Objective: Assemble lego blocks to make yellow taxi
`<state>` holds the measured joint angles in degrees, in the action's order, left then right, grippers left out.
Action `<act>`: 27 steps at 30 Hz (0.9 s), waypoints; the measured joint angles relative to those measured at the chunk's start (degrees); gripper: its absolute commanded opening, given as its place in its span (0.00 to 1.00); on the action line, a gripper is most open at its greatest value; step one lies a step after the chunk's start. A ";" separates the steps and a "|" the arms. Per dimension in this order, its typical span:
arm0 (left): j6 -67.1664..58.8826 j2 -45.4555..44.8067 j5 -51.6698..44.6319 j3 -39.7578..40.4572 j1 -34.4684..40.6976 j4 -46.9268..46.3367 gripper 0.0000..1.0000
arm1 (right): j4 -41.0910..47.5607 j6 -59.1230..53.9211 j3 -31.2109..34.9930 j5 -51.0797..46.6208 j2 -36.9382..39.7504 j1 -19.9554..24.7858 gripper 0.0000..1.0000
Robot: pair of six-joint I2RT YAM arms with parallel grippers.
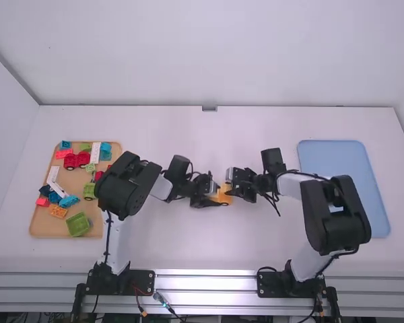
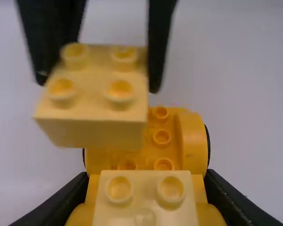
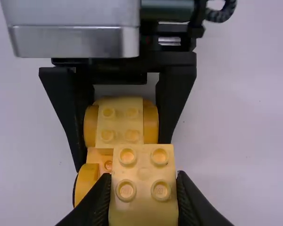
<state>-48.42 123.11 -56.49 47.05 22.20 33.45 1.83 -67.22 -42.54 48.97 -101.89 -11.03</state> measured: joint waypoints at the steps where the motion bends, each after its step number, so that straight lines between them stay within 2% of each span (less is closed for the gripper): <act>1: 0.66 0.02 0.44 0.35 0.00 -0.17 0.40 | -3.02 1.40 1.40 0.39 0.00 0.00 0.17; 5: 1.53 0.00 1.33 0.87 0.00 -0.15 0.40 | -7.32 5.03 3.96 1.05 -0.02 0.00 0.18; 9: 2.16 0.02 1.29 0.90 0.00 -0.15 0.39 | -7.02 6.21 4.42 1.25 -0.02 0.00 0.17; 15: 1.60 0.00 0.02 0.92 0.02 -1.70 0.30 | -8.98 5.35 4.42 1.77 -1.31 0.00 0.16; 27: -0.92 0.00 -0.46 1.11 0.20 -2.71 0.34 | -8.61 4.63 4.42 2.89 -2.25 -0.20 0.15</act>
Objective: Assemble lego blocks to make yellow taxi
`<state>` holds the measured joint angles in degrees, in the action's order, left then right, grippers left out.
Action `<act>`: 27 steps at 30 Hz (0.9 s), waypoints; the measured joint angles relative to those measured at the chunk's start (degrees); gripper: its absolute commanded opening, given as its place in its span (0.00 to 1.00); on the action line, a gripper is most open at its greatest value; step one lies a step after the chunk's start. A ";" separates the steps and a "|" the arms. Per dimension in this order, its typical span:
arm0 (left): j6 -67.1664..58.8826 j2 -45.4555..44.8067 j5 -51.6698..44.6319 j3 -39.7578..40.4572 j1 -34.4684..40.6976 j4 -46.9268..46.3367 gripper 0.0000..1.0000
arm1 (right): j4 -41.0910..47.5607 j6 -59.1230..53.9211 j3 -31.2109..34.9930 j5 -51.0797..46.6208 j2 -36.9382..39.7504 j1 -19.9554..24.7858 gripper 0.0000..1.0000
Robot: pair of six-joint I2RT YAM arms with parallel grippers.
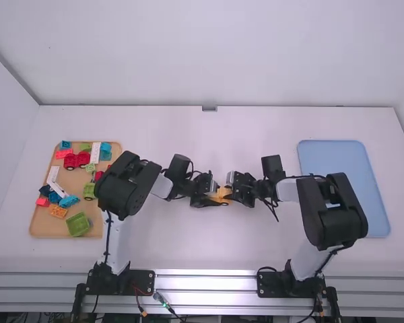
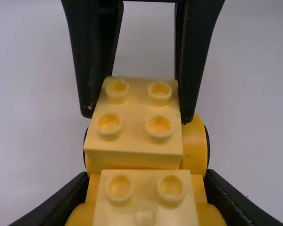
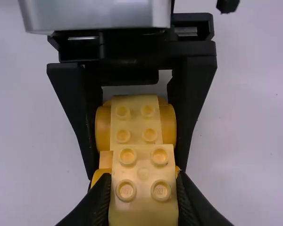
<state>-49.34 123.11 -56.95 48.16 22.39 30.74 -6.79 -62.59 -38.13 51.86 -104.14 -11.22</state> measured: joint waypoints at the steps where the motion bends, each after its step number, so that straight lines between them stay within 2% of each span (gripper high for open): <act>1: -0.09 0.00 0.00 0.00 0.00 0.00 0.35 | 0.55 -0.55 0.00 -0.07 0.00 -0.13 0.14; 5: -0.17 0.02 -0.28 0.00 0.02 -0.22 0.35 | 0.90 -1.70 0.00 -1.18 0.00 -0.61 0.13; 7: -0.20 0.00 -0.24 0.00 0.00 -0.17 0.35 | 0.79 -1.62 0.00 -1.31 0.00 -0.66 0.16; 8: -0.20 0.00 -0.22 0.00 0.00 -0.13 0.35 | 0.72 -1.42 0.00 -1.42 0.00 -0.66 0.22; 9: -0.17 0.00 -0.22 0.00 0.00 -0.09 0.36 | 0.72 -1.38 0.00 -1.42 0.00 -0.68 0.39; 10: -0.17 0.02 -0.20 -0.02 0.00 -0.09 0.36 | 0.72 -1.05 0.00 -1.44 0.00 -0.68 0.46; 11: -0.11 0.02 -0.17 0.00 0.00 -0.11 0.37 | 0.66 -1.01 0.00 -1.38 0.00 -0.79 0.66; 12: -0.02 0.00 0.02 0.00 0.02 -0.04 0.39 | 0.55 -0.90 0.00 -1.42 0.00 -0.96 0.80; 14: 0.02 0.02 0.02 0.00 0.00 -0.04 0.40 | -0.81 -0.74 0.00 -0.87 0.00 -1.27 0.88; 19: 0.00 0.00 0.04 0.00 0.02 -0.02 0.40 | -2.86 -0.76 -0.28 3.93 0.00 -0.98 0.88; 20: 0.02 0.00 0.02 0.00 0.00 -0.04 0.40 | -2.40 -0.72 -0.57 5.79 0.20 -0.44 0.86; 21: 0.00 0.02 0.02 0.00 0.00 -0.04 0.40 | -1.97 -0.70 -0.70 7.08 0.72 0.24 0.77; 22: 0.02 0.02 0.02 0.00 0.00 0.00 0.40 | -1.75 -0.72 -0.70 7.89 1.36 0.79 0.54; 23: 0.00 0.00 0.02 0.00 0.00 -0.02 0.40 | -1.57 -0.74 -0.72 8.85 2.25 1.49 0.07; 24: 0.00 0.00 0.02 0.00 0.02 -0.02 0.40 | -1.29 -0.76 -0.83 9.44 2.93 2.05 0.00; 27: 0.02 0.02 0.04 0.00 0.02 0.00 0.40 | 0.00 -0.81 -1.14 9.92 3.45 2.99 0.00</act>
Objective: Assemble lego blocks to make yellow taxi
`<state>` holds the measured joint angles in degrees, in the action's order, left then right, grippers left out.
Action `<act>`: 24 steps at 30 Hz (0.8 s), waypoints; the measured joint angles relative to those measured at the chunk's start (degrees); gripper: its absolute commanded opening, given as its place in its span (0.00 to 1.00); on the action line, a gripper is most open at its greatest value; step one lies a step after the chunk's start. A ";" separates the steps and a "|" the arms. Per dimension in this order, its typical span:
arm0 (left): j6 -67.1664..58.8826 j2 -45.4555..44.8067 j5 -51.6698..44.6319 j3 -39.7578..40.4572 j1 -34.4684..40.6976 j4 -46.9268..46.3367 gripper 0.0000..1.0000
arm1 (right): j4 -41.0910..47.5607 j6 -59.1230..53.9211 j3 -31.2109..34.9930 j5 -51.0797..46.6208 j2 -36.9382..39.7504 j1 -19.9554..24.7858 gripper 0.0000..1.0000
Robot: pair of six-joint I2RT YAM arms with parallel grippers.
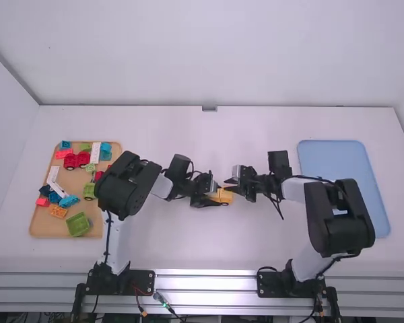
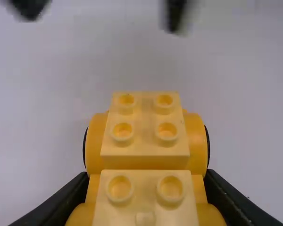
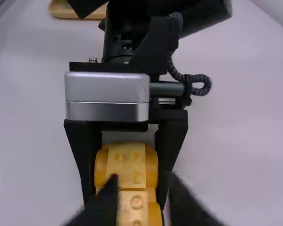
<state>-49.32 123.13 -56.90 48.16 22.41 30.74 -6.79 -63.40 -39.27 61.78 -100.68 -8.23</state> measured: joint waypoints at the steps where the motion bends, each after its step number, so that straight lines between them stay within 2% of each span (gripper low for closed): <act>1: 0.02 0.00 0.00 0.00 0.00 0.02 0.40 | 0.74 0.09 0.00 -0.09 0.00 0.20 0.00; 4: 0.00 -0.02 0.00 0.00 -0.02 0.04 0.40 | 1.55 0.57 0.15 -1.77 0.02 -0.13 0.00; 13: 0.00 0.00 0.20 0.00 -0.02 0.20 0.40 | -0.76 5.01 0.98 -9.49 -0.37 -5.14 0.00; 16: 0.02 -0.02 0.17 0.00 -0.02 0.24 0.38 | -0.66 6.27 0.98 -10.29 -1.55 -5.27 0.00; 24: -0.17 -0.02 0.20 0.00 -0.35 0.26 0.37 | -3.04 7.61 -0.52 -4.76 -7.13 -4.55 0.00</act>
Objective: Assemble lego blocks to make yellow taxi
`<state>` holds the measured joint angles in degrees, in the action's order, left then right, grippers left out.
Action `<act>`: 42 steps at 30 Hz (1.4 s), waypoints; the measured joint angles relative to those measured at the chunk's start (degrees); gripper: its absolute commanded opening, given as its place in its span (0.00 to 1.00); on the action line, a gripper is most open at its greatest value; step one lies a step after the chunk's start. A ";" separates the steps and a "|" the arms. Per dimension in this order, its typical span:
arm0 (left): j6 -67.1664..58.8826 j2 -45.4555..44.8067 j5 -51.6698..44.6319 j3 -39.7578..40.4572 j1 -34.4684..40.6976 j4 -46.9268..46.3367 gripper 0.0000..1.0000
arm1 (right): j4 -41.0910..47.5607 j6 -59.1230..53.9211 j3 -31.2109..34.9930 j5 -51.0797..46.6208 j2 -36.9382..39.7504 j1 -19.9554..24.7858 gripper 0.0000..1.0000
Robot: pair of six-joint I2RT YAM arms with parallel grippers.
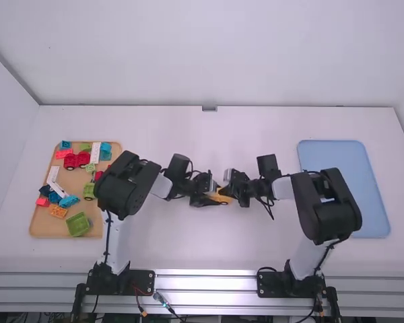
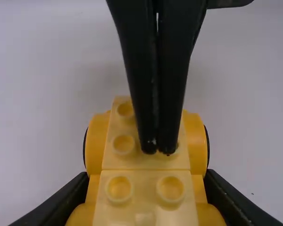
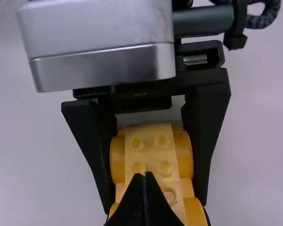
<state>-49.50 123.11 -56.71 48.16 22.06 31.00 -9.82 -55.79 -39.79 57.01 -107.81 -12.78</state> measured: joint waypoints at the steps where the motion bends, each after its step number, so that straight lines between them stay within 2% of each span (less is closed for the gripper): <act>1: 0.02 0.00 -0.02 0.00 -0.13 -0.04 0.36 | 0.63 0.04 -0.72 0.70 -0.74 0.07 0.00; 14: 2.62 0.11 1.29 -0.13 -0.96 2.32 0.37 | 7.08 -0.57 -7.76 5.73 -6.67 1.05 0.00; 19: 3.50 0.11 2.12 -0.11 -0.92 2.73 0.41 | 15.26 -4.98 -11.54 2.69 -5.66 0.90 0.00; 20: 3.76 0.11 2.27 -0.11 -0.76 2.78 0.41 | 17.81 -6.45 -12.61 0.81 -4.33 0.90 0.19; 21: 3.98 0.09 2.38 -0.11 -0.55 2.80 0.41 | 19.52 -7.28 -13.40 -0.35 -2.91 0.96 0.51; 22: 4.09 0.11 2.51 -0.09 -0.42 2.82 0.41 | 20.55 -7.74 -13.92 -1.05 -1.84 1.01 0.99; 25: 4.15 0.11 2.75 -0.07 0.04 2.93 0.43 | 22.84 -7.96 -16.74 -4.79 4.87 1.81 0.99; 26: 4.28 0.11 2.78 -0.04 0.07 2.93 0.49 | 22.36 -7.06 -17.92 -6.78 7.78 2.34 0.99; 28: 4.31 0.11 2.82 -0.04 0.07 2.97 0.86 | 21.59 -5.05 -19.23 -10.10 11.32 3.02 0.99; 29: 4.31 0.11 2.82 -0.04 0.07 2.97 1.00 | 21.57 -4.81 -19.32 -10.49 11.63 3.08 0.98; 37: 4.55 -0.35 2.58 0.26 -0.48 0.72 0.99 | 22.58 -0.57 -19.50 -16.31 12.68 3.39 0.99; 42: 4.70 -6.84 3.72 0.28 -4.07 -13.18 0.99 | 20.70 0.02 -19.50 -18.16 12.66 2.58 0.99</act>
<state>-44.80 116.27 -52.99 48.45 18.00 17.82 10.87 -55.77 -59.29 38.85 -95.15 -10.20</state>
